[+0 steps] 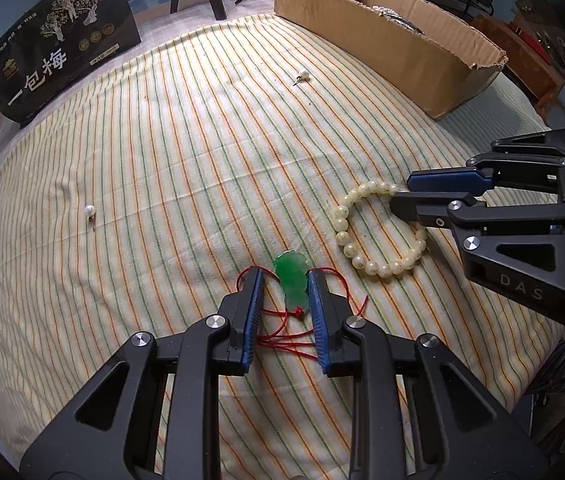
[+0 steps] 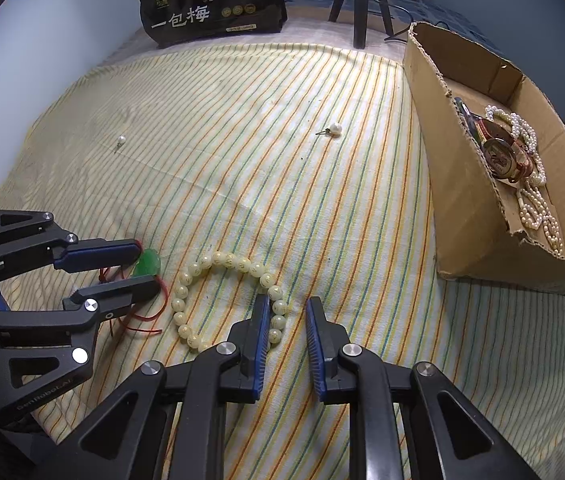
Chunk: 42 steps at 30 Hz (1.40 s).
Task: Organize jewelry
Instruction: 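Close the left tool on the jade pendant while the right tool grips the bead bracelet, then lift and carry the pendant with the left tool while the right tool carries the bracelet to the box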
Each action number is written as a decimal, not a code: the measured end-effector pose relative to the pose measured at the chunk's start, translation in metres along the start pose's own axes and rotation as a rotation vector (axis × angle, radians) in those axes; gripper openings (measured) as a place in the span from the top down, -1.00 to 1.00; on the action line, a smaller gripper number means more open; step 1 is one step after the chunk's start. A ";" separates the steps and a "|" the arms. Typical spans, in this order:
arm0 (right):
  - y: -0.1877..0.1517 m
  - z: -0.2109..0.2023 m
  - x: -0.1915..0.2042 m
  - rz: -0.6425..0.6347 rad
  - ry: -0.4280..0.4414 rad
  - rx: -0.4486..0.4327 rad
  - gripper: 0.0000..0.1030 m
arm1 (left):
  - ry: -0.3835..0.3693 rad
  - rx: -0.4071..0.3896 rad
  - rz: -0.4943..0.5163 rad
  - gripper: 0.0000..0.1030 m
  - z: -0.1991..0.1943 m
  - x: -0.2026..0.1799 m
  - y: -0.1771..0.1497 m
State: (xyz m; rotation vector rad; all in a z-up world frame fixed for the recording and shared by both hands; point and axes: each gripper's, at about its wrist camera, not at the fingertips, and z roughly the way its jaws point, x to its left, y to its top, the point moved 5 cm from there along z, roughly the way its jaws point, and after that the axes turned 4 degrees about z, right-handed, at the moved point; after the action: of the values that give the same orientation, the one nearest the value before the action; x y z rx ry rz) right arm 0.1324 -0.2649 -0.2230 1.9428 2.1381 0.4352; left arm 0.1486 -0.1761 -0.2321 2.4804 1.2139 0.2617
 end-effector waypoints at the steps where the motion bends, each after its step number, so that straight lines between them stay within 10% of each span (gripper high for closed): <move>1: 0.000 -0.001 -0.001 0.005 0.001 0.000 0.70 | -0.006 -0.002 0.001 0.55 -0.001 -0.001 0.000; 42: 0.012 -0.082 0.003 0.112 0.138 -0.179 0.91 | -0.024 -0.233 -0.243 0.73 -0.097 0.035 0.016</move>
State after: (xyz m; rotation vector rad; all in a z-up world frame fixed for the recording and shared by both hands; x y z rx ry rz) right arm 0.1146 -0.2663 -0.1422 1.9877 1.9967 0.7746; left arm 0.1507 -0.1342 -0.1366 2.1112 1.3748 0.2891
